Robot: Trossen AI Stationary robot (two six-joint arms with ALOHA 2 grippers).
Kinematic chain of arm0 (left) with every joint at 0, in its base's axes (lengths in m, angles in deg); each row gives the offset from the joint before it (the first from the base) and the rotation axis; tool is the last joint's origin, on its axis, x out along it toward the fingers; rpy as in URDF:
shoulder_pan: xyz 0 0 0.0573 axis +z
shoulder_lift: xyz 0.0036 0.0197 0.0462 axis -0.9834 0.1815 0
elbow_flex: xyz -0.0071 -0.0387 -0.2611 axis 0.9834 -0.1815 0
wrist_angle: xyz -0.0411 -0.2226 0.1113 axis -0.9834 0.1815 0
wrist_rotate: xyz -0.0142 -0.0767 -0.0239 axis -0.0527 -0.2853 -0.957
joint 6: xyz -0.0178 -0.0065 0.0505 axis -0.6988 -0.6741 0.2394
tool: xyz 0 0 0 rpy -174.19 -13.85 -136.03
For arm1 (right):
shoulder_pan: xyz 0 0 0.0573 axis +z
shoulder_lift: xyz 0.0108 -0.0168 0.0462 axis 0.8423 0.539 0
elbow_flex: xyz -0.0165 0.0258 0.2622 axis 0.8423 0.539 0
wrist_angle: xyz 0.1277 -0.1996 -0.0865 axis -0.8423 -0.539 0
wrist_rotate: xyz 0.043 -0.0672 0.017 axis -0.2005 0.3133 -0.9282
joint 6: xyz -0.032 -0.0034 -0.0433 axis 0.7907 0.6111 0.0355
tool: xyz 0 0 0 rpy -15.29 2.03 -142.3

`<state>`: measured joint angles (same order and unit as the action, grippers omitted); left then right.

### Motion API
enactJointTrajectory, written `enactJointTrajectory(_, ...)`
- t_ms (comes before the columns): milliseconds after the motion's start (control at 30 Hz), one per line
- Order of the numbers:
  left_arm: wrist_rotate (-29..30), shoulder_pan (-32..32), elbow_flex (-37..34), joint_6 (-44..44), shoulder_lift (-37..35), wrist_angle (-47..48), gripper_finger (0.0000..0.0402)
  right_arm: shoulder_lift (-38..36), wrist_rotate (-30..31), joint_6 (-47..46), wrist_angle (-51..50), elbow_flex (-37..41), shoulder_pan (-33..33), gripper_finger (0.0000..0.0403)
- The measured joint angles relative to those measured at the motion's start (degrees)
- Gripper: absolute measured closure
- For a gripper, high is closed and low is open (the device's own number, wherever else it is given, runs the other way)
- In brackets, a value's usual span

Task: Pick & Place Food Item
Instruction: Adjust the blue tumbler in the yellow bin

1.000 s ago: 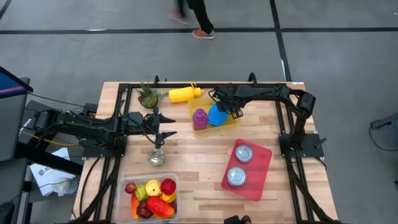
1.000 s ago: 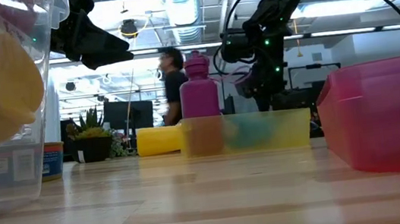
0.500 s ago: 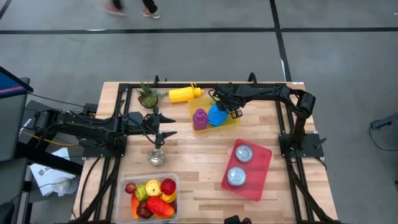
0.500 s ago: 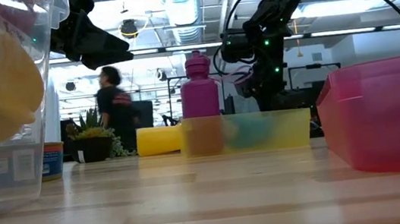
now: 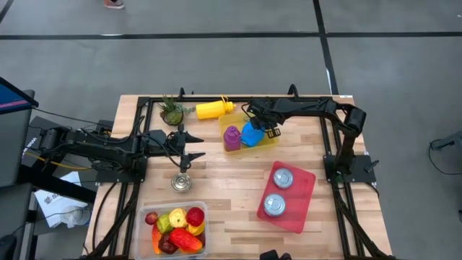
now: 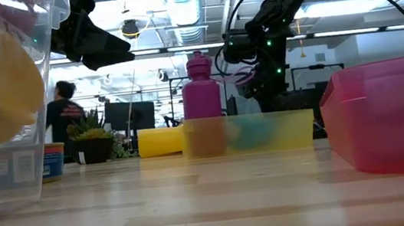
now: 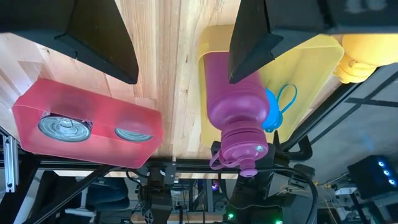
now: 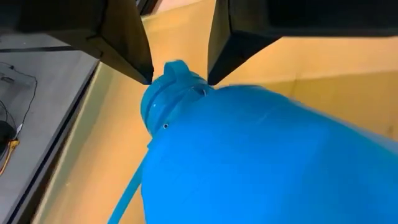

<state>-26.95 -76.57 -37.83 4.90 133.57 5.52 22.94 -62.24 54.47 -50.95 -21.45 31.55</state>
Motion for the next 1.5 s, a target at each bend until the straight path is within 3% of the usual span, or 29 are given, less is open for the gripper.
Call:
enactJointTrajectory(367, -0.1, 0.0, 0.0, -0.4, 0.0, -0.3, 0.0160, 6.9, 6.3, -0.7, -0.4, 0.0, 0.4, 0.0278)
enactJointTrajectory(567, -0.1, 0.0, 0.0, -0.4, 0.0, -0.6, 0.0160, 5.9, 9.8, -1.9, -3.3, -0.2, 1.0, 0.0377)
enactJointTrajectory(733, -0.1, 0.0, 0.0, -0.4, 0.0, -0.5, 0.0160, 4.8, 13.9, -10.8, -9.2, -3.6, 1.6, 0.0390)
enactJointTrajectory(967, -0.1, 0.0, 0.0, -0.4, 0.0, -0.4, 0.0160, 1.1, 13.9, -24.2, -20.8, -12.5, 2.4, 0.0398)
enactJointTrajectory(1100, 0.0, 0.0, 0.0, -1.3, 0.0, -0.1, 0.0160, -0.9, 6.1, -34.0, -26.6, -18.3, 1.6, 0.0400)
enactJointTrajectory(1200, -0.5, -0.1, 0.0, -1.7, 0.0, 0.0, 0.0160, -2.6, -11.0, -39.2, -27.1, -19.8, -0.6, 0.0400)
enactJointTrajectory(1300, -0.8, -0.1, 0.0, -1.7, 0.0, 0.2, 0.0160, -3.4, -27.3, -38.2, -27.1, -19.8, -2.3, 0.0395)
enactJointTrajectory(1367, -0.8, -0.1, 0.0, -1.7, 0.0, 1.2, 0.0160, -3.5, -29.6, -35.2, -28.2, -19.8, -2.0, 0.0385)
enactJointTrajectory(1500, -0.9, -0.1, 0.0, -1.4, 0.0, 2.0, 0.0160, -2.8, -22.9, -26.7, -30.6, -19.8, 0.2, 0.0347)
